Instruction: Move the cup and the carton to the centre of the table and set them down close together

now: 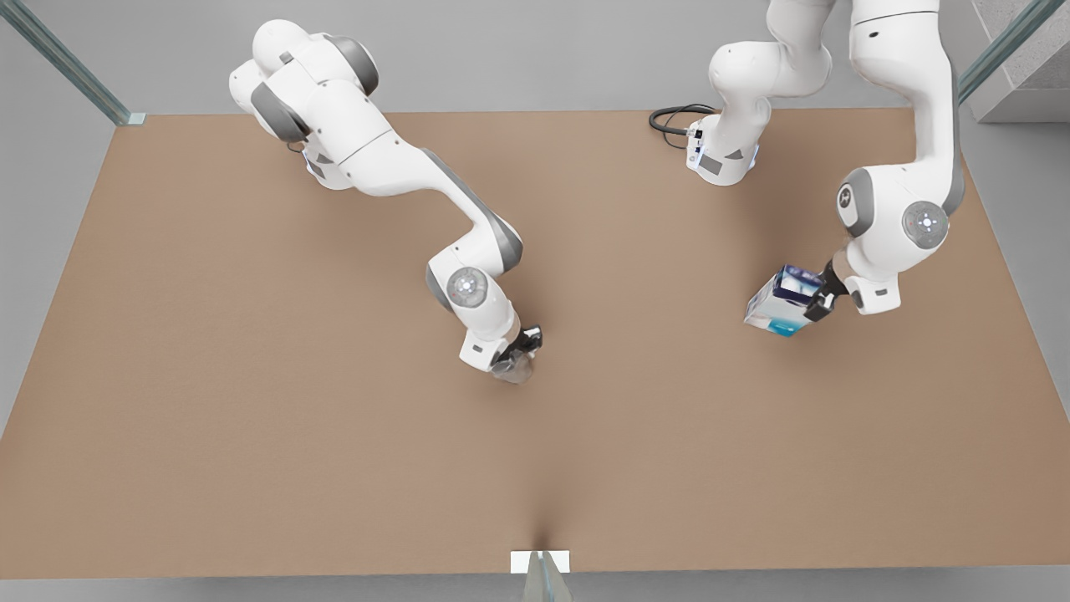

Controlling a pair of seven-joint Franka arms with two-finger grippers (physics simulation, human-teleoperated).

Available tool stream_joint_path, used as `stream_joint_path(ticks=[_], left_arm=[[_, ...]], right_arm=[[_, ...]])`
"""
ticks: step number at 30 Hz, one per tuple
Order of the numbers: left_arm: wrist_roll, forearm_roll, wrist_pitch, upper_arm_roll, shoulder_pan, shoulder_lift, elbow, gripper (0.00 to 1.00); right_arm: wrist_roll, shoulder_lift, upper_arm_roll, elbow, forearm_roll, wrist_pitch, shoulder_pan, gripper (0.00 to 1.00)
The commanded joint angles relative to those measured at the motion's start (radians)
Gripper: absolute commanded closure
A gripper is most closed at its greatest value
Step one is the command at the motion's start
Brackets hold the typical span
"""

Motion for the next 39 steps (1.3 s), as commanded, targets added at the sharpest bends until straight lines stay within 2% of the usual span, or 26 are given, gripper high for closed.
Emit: stream_joint_path(ticks=[1,5,7,9,11,12,15,17,19,20,25,37,39], left_arm=[[-0.003,0.001,-0.002,0.000,-0.010,-0.001,-0.001,0.00],[-0.013,-0.001,0.013,0.000,-0.021,-0.036,-0.052,0.00],[-0.013,0.001,0.016,-0.002,-0.022,-0.033,-0.055,0.00],[-0.015,0.001,0.016,-0.002,-0.022,-0.032,-0.055,0.00],[-0.018,-0.001,0.009,0.000,-0.022,-0.033,-0.055,0.00],[-0.020,0.001,0.003,0.000,-0.021,-0.033,-0.055,0.00],[-0.027,0.001,-0.001,0.000,-0.022,-0.033,-0.067,0.00],[-0.033,0.001,-0.002,0.000,-0.021,-0.033,-0.068,0.00],[-0.043,0.001,-0.010,0.001,-0.021,-0.033,-0.068,0.00],[-0.043,0.001,-0.016,0.001,-0.021,-0.033,-0.068,0.00],[-0.056,0.001,-0.016,0.001,-0.021,-0.012,-0.068,0.00],[-0.059,-0.001,-0.010,0.000,-0.021,0.048,-0.068,0.00],[-0.061,-0.001,-0.014,0.000,-0.021,0.048,-0.068,0.29]], right_arm=[[-0.033,0.000,0.001,0.000,0.045,0.005,0.000,0.00],[-0.032,-0.014,0.001,-0.002,0.045,0.000,-0.002,0.00],[-0.035,-0.096,0.004,-0.011,0.049,-0.065,-0.016,0.00],[-0.042,-0.265,0.006,-0.032,0.089,-0.257,-0.112,0.00],[-0.217,-0.409,0.001,-0.109,0.071,-0.375,-0.298,0.00],[-0.272,-0.429,-0.002,-0.109,0.051,-0.414,-0.356,0.00],[-0.277,-0.434,-0.005,-0.111,-0.003,-0.414,-0.395,0.00],[-0.320,-0.567,-0.005,-0.158,-0.038,-0.487,-0.500,0.00],[-0.323,-0.646,-0.085,-0.128,-0.038,-0.609,-0.520,0.00],[-0.322,-0.646,-0.103,-0.085,-0.040,-0.659,-0.519,0.00],[-0.320,-0.557,-0.111,-0.005,-0.040,-0.662,-0.520,0.00],[-0.322,-0.528,-0.109,-0.002,-0.040,-0.661,-0.520,0.00],[-0.322,-0.528,-0.109,-0.002,-0.040,-0.661,-0.519,0.00]])
